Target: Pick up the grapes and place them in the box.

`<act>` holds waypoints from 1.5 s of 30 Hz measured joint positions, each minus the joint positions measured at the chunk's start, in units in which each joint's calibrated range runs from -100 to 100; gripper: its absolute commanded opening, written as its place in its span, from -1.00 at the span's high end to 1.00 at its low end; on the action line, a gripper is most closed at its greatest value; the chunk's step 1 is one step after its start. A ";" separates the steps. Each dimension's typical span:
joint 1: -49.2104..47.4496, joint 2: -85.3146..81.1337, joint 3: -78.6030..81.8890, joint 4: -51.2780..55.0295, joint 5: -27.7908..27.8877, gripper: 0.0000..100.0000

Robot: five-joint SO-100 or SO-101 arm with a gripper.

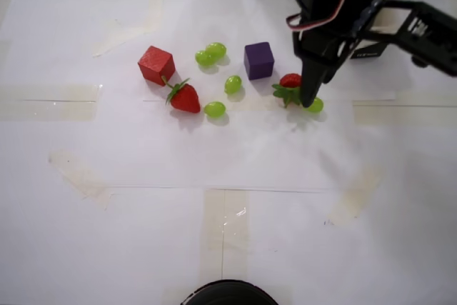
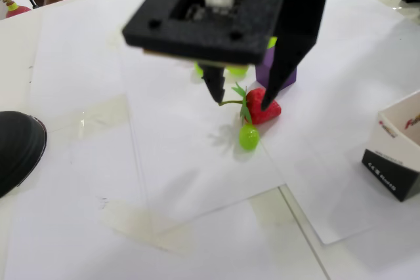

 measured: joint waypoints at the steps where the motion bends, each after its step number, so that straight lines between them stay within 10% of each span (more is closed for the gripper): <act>1: -0.22 0.36 0.09 -0.87 -0.49 0.55; 45: -1.27 -0.09 12.85 -8.70 -4.40 0.92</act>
